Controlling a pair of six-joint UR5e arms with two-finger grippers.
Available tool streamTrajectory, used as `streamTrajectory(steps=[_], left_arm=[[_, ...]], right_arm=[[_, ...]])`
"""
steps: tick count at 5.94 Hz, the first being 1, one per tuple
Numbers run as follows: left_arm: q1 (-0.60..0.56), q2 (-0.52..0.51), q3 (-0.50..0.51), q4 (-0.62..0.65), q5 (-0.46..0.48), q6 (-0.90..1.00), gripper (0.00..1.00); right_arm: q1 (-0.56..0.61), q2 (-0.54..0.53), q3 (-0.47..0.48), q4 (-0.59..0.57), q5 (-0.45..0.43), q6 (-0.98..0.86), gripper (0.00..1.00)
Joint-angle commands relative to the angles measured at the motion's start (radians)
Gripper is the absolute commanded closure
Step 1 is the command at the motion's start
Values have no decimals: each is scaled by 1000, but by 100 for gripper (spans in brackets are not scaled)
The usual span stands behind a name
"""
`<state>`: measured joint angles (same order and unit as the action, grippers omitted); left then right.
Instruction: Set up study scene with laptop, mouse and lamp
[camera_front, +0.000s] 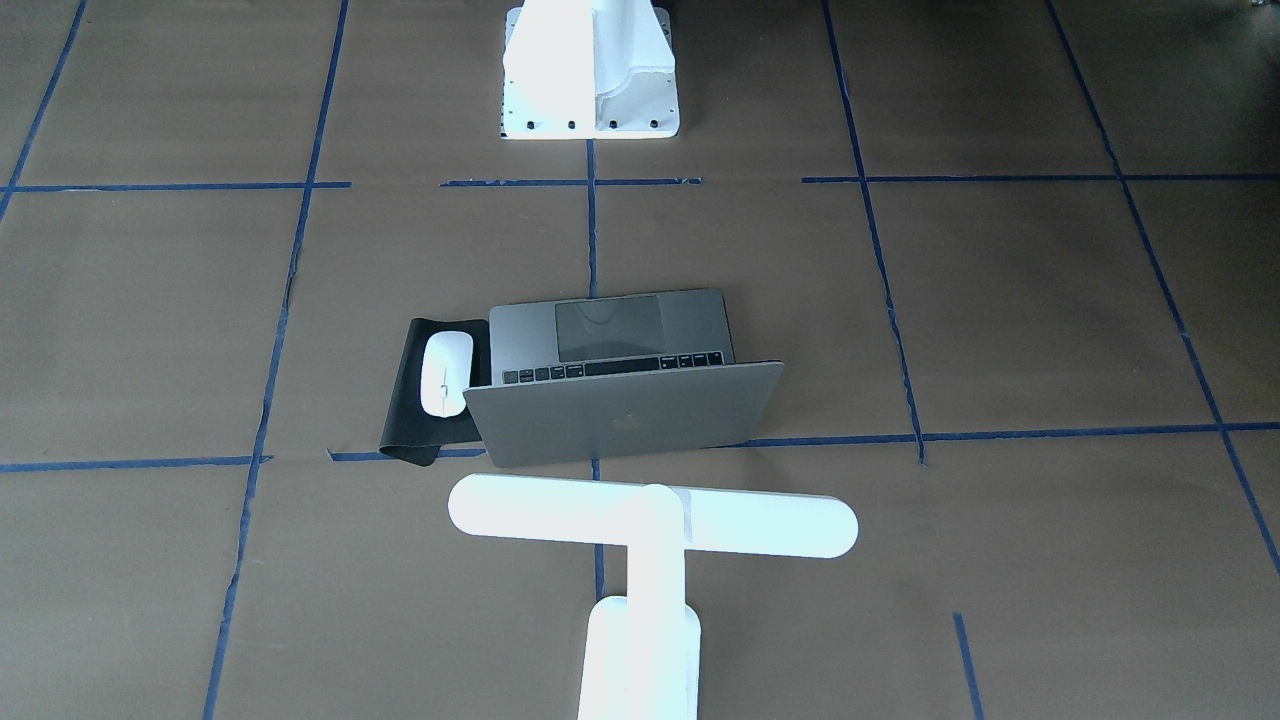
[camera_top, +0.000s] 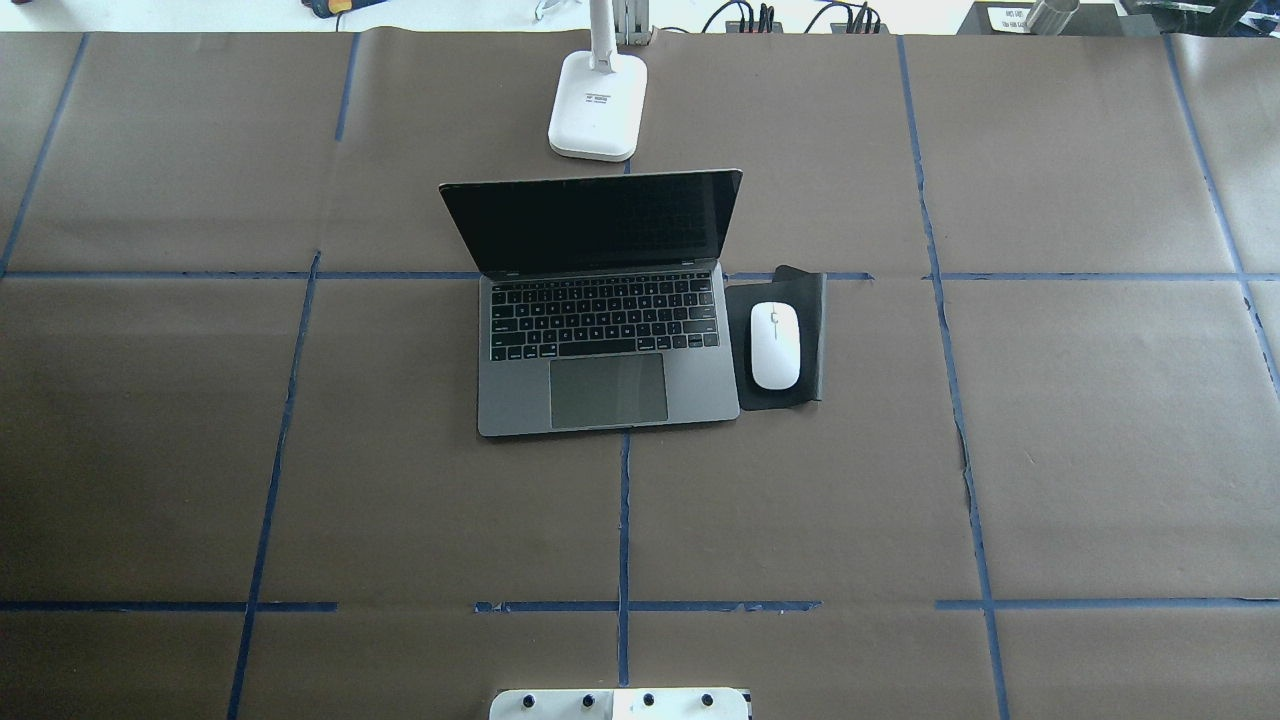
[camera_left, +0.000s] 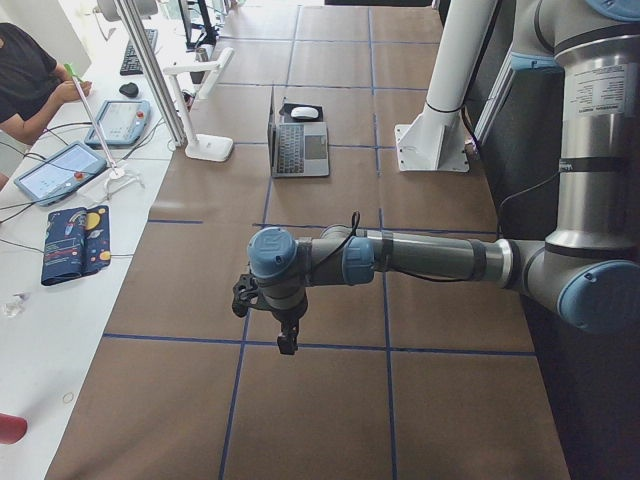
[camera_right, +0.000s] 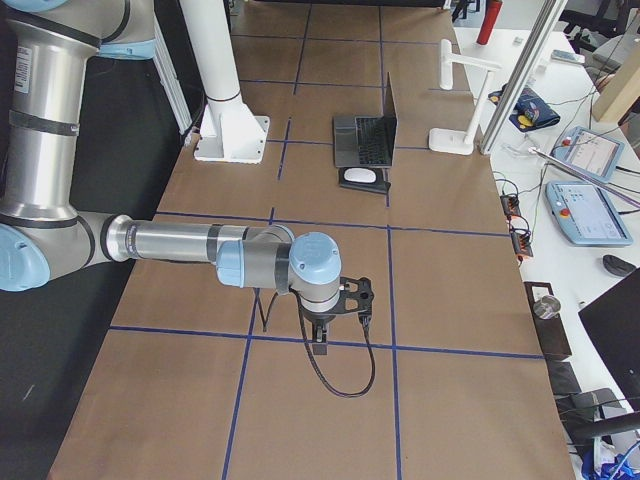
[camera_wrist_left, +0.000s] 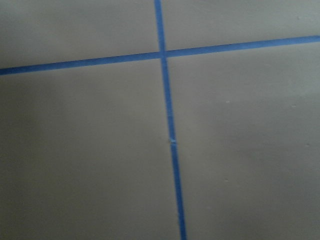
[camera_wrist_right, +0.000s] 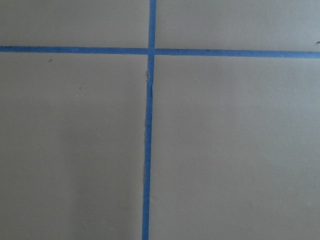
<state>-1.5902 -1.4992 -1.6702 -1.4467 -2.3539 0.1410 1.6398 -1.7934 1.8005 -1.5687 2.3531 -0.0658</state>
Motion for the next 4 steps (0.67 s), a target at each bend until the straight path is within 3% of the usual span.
streamTrajectory(steps=[1,4], left_arm=[[-14,2,52,-24,-71,-4,0],[-14,0,60,-27,-71,-3,0]], right_arm=[[0,0,0,9,0,0,0],[0,0,2,9,0,1,0]])
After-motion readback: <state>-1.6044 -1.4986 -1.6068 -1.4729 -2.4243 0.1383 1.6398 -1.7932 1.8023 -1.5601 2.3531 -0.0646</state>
